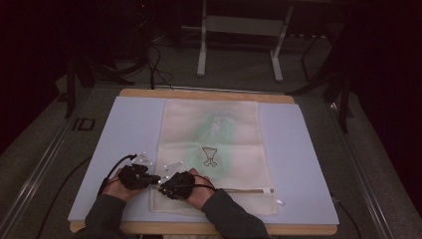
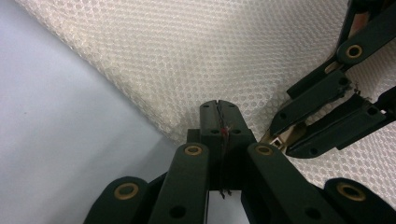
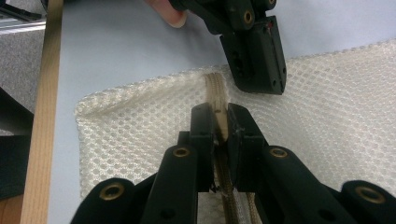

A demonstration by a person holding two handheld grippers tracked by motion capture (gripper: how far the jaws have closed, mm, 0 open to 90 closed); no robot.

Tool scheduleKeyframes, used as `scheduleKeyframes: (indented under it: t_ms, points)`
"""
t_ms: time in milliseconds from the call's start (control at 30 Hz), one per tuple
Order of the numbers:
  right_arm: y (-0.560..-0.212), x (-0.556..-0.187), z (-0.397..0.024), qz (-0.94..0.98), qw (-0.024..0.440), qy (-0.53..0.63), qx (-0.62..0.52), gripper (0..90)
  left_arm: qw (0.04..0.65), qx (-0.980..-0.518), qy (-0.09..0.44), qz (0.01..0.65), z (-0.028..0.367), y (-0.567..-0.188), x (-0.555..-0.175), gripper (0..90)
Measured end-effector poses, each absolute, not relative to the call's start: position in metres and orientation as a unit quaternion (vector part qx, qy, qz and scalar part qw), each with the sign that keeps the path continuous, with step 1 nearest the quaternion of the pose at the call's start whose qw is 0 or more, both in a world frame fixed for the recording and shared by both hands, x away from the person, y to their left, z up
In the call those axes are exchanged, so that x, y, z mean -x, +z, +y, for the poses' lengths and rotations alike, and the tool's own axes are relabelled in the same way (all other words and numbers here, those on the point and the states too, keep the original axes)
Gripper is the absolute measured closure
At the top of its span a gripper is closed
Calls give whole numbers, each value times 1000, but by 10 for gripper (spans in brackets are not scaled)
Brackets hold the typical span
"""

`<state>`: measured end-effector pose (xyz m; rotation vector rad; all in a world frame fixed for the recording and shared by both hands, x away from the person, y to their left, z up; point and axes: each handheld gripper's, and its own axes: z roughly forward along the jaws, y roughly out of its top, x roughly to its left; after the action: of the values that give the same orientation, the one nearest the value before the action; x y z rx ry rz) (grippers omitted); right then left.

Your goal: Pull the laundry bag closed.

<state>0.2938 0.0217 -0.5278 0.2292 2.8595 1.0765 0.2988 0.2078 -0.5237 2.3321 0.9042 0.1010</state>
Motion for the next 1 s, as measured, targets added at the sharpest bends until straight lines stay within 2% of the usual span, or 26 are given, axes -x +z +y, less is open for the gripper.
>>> scheduleKeyframes:
  t_ms: [1000]
  points:
    - [-518, -285, 7, 944, 60, 318, -63, 822, 312, -887, 45, 338, 207, -524, -298, 899]
